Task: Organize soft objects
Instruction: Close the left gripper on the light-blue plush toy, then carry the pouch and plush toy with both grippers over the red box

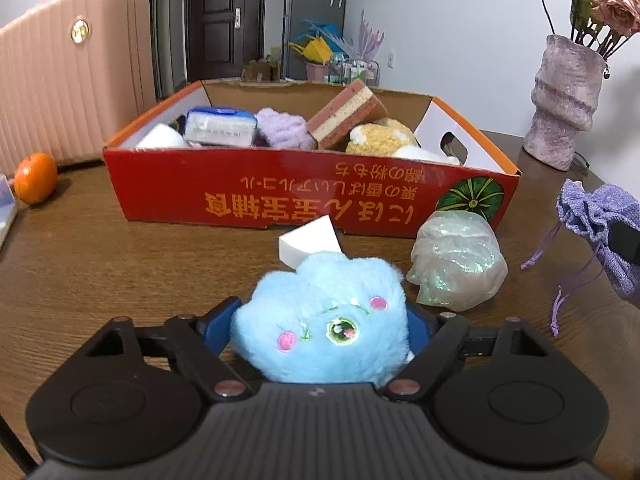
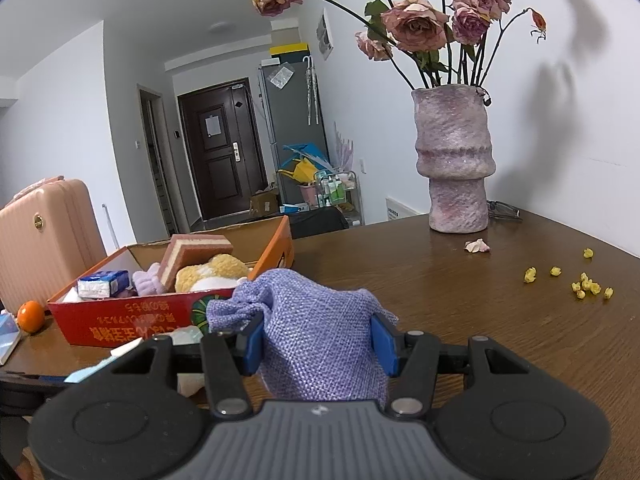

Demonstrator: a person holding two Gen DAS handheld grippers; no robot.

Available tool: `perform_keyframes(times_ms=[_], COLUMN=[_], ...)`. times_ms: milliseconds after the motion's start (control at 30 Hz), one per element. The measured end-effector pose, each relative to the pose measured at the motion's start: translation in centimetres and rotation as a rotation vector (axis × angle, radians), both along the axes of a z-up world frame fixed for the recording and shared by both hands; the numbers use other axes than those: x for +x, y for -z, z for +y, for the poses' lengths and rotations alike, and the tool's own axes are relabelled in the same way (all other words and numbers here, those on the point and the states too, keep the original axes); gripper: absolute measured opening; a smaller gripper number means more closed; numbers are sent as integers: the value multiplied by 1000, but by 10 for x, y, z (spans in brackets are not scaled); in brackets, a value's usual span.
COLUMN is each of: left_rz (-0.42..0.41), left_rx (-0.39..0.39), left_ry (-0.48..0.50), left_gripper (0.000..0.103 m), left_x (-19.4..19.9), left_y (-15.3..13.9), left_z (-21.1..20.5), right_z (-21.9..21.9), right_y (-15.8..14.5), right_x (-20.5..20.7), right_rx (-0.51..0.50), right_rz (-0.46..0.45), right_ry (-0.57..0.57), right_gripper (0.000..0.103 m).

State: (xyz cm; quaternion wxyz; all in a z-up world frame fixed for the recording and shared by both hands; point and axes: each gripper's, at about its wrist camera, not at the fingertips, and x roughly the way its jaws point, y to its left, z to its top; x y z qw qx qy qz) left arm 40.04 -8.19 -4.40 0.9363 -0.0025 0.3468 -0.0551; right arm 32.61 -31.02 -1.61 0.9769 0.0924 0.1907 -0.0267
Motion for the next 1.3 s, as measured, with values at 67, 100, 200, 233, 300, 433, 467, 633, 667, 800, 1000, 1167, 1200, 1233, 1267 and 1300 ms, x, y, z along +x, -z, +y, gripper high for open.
perform_keyframes(times_ms=[67, 100, 200, 233, 300, 433, 467, 633, 667, 800, 1000, 1167, 1200, 1233, 1267, 1300], left_rz=[-16, -27, -58, -68, -91, -130, -139, -183, -190, -217, -246, -271, -279, -285, -289, -293], left_rx=[2, 6, 8, 9, 10, 5, 6, -9, -13, -25, -39, -57, -61, -64, -67, -72], left_ry=[5, 4, 0, -3, -9, -12, -14, -26, -30, -38, -42, -55, -60, -64, -68, -72], left_gripper=[83, 83, 83, 83, 83, 83, 83, 83, 83, 83, 83, 83, 83, 83, 83, 83], left_x=[-3, -4, -9, -11, -15, -23, -25, -35, -36, -41, -47, -49, -50, -50, -49, -49], left_y=[-2, -3, -8, -10, -14, -22, -23, -34, -36, -44, -54, -62, -64, -66, -67, -69], left_z=[-1, -2, -2, -2, -1, 1, 2, 8, 9, 13, 16, 20, 22, 23, 25, 26], right_z=[1, 1, 1, 1, 1, 0, 0, 3, 4, 7, 17, 29, 32, 35, 37, 40], right_y=[0, 0, 0, 0, -1, -1, -1, -2, -2, -4, -9, -13, -14, -15, -16, -17], right_x=[-1, -1, 0, 0, 0, 1, 1, -2, -2, -4, -6, -6, -6, -5, -3, -2], right_rx=[-3, -5, -8, -8, -8, -7, -8, -13, -14, -17, -43, -56, -58, -60, -61, -63], right_rz=[-1, -2, -3, -5, -7, -9, -9, -22, -26, -54, -104, -150, -160, -171, -181, -191], right_ry=[-4, -5, -9, -8, -7, -9, -10, -19, -22, -25, -36, -30, -29, -30, -31, -32], right_gripper=[54, 54, 54, 54, 54, 54, 54, 54, 54, 54, 54, 54, 54, 54, 54, 54])
